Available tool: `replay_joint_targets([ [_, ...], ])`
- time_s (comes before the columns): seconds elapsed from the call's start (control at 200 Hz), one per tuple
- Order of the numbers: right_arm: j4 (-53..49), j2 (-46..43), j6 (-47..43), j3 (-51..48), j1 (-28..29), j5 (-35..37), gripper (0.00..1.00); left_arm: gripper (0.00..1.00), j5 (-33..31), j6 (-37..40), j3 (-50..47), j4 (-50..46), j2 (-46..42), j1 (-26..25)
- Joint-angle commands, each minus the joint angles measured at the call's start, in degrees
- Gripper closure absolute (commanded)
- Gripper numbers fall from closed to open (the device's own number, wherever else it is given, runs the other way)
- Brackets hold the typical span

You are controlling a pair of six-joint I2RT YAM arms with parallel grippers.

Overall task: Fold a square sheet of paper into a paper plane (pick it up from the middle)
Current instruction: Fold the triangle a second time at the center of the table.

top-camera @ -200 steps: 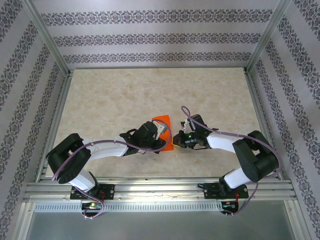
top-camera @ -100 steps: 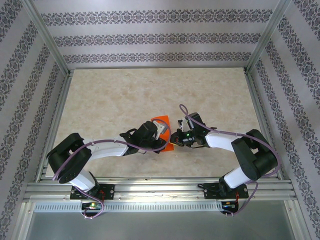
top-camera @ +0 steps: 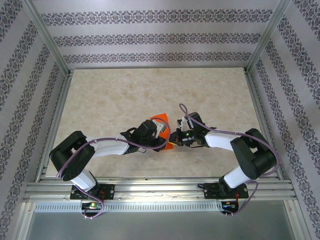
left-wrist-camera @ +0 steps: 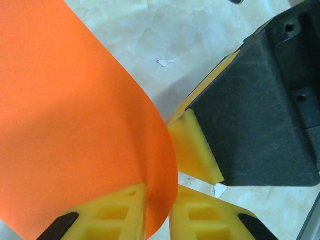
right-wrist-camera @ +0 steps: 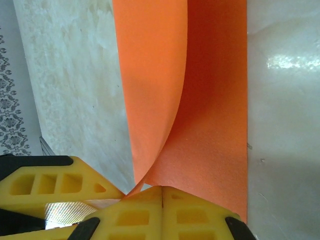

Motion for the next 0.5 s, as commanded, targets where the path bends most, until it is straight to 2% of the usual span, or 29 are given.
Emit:
replay_joint_targets([
  [0.0,0.9,0.7,0.3,1.2,0.6,-1.2,1.00,0.81,0.7,-0.6,1.7,2.8,0.8,0.9],
  [0.26,-0.3,0.9,-0.1,1.4,0.6,-0.3,1.00,0.96,1.7,-0.5,2.0,3.4,1.5,1.5],
  [0.495,-4.0,0.7,-1.9,2.0,0.5,3.7,1.00,0.99,3.0,-0.8,1.7,3.6,1.0,1.5],
])
